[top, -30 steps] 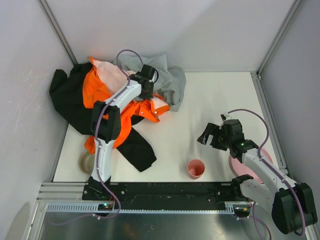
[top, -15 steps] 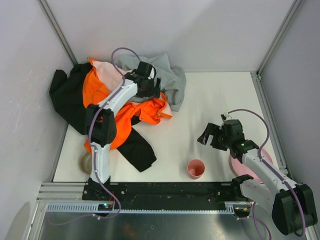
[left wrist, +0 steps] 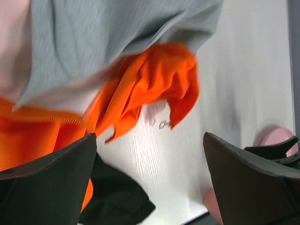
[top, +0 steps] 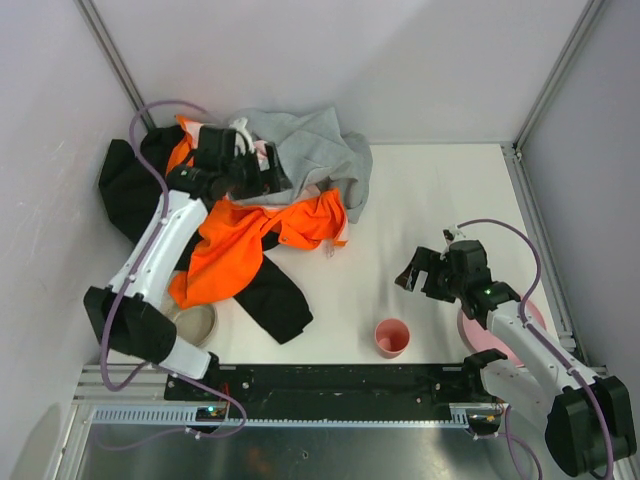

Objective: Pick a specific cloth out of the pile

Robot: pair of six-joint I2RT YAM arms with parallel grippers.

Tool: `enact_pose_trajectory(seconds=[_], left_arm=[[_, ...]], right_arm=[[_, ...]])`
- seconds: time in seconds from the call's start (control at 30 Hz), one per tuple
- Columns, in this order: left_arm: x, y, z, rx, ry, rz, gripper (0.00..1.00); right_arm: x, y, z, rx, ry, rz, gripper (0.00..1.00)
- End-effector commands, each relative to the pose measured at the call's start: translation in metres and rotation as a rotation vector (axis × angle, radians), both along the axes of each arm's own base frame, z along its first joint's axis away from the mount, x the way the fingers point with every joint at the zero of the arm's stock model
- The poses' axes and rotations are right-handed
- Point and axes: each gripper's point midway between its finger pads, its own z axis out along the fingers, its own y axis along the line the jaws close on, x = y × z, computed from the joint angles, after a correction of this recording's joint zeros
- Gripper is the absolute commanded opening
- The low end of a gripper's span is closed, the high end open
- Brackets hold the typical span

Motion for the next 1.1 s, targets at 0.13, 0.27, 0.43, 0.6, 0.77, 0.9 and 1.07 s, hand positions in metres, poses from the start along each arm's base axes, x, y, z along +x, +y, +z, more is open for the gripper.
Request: enact_pose_trajectory(seconds=[0.13, 0.27, 0.43, 0.6, 0.77, 0.9, 1.07], left_arm=[[-0.078, 0.022, -0.061, -0.114, 0.238, 0.048, 0.99], [-0.115, 0.028, -0.081, -0.136, 0.284, 0.067, 0.99], [-0.157, 0.035, -0.101, -0.186, 0.319, 0.115, 0.98], [-0.195, 0.034, -0.124, -0.287, 0.389, 0.178, 0.98], [-0.217, 0.042, -0.158, -0.329, 0.46, 0.297, 0.99], [-0.223, 0.049, -0.181, -0.334, 0.514, 0.4, 0.99], [-0.218, 0.06, -0.197, -0.279, 0.545, 0.478, 0.99]], right_arm=[[0.006, 0.008, 0.023, 0.027, -0.052, 0.019, 0.99], [0.005, 0.01, 0.021, 0.026, -0.045, 0.02, 0.99], [0.006, 0.016, 0.02, 0.033, -0.04, 0.032, 0.99], [0.005, 0.02, 0.017, 0.028, -0.034, 0.041, 0.99], [0.004, 0.023, 0.016, 0.025, -0.031, 0.049, 0.99], [0.004, 0.024, 0.016, 0.025, -0.032, 0.055, 0.99], [0.003, 0.024, 0.014, 0.018, -0.029, 0.054, 0.99]])
